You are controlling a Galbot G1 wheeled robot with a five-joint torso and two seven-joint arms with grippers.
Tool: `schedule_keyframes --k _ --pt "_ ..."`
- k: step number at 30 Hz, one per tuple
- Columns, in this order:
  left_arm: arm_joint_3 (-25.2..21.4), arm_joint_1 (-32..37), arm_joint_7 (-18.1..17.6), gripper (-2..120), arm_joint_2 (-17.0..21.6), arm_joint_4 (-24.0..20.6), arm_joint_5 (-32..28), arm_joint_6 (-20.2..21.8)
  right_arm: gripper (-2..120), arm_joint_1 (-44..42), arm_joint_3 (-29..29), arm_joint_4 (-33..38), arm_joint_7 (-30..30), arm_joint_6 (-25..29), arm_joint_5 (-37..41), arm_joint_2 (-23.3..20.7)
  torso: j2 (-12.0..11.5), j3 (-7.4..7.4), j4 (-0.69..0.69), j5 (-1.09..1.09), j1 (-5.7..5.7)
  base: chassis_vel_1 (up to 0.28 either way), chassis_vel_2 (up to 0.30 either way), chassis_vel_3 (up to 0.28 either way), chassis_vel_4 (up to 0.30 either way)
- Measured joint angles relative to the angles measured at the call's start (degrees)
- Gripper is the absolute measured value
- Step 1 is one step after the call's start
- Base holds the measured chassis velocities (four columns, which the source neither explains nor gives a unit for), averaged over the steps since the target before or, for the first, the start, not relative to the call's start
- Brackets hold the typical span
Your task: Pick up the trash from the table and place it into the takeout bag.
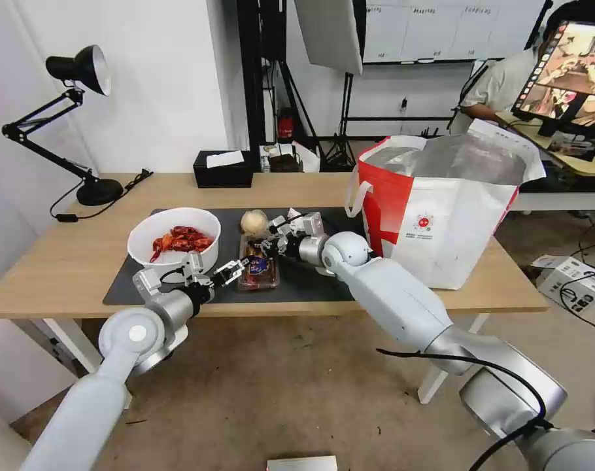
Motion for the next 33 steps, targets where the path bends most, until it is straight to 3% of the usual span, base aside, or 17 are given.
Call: schedule_keyframes --k 14,28,33 --pt "2.0 -1.9 -3.6 100 -0.2 0.7 -2.3 4.1 0 -0.2 0.0 0.7 0.0 -0.2 0.2 -0.8 0.0 0.0 0.0 0.0 0.0 0.0 0.0 0.0 0.0" --pt "3.2 -3.4 -4.7 100 -1.4 2.3 -4.7 4.0 0 -1.4 0.3 1.8 0.3 -0.4 0.4 -1.2 0.0 -0.01 -0.01 0.01 0.0 0.0 0.0 0.0 0.0" --pt "3.4 -3.6 -5.2 84 -1.3 2.3 -4.8 4.0 0 -1.4 0.3 1.8 0.3 -0.4 0.4 -1.2 0.0 0.0 0.01 0.0 0.0 0.0 0.0 0.0 0.0"
